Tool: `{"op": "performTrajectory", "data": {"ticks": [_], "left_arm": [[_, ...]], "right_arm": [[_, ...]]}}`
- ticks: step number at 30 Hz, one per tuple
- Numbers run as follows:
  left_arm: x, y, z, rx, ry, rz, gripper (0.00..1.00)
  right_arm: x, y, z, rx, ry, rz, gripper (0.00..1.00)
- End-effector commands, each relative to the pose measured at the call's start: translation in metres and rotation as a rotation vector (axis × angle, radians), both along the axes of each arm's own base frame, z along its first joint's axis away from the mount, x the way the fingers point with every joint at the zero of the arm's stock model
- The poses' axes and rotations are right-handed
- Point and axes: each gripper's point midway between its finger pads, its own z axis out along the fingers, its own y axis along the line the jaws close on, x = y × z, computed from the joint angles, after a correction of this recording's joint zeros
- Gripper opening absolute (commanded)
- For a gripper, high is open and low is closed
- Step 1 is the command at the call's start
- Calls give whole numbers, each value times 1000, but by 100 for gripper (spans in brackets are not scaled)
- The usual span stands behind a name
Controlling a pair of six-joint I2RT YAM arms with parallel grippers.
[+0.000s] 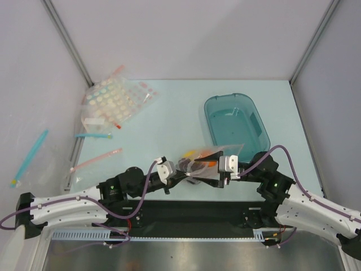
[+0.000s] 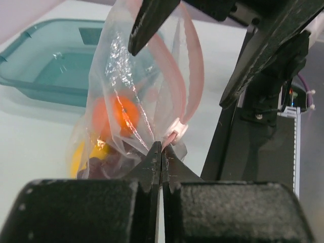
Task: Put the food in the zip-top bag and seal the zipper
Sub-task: Zip the zipper food storage bag at the center of the board.
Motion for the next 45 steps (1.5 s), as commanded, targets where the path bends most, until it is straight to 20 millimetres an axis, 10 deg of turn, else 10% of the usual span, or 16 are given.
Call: {"op": "performTrajectory", "data": {"ticks": [1,36,45], "left_arm": [[-6,-6,5,20,0,-42,0],[-6,-2,13,-35,-25,-30,0],[-7,-3,12,-28,-24,-35,0]], "right_arm": [[-6,-1,11,11,-109,21,61],[-16,29,-5,-75,-86,62,41],[-13,31,-4,-67,-73,50,20]]}}
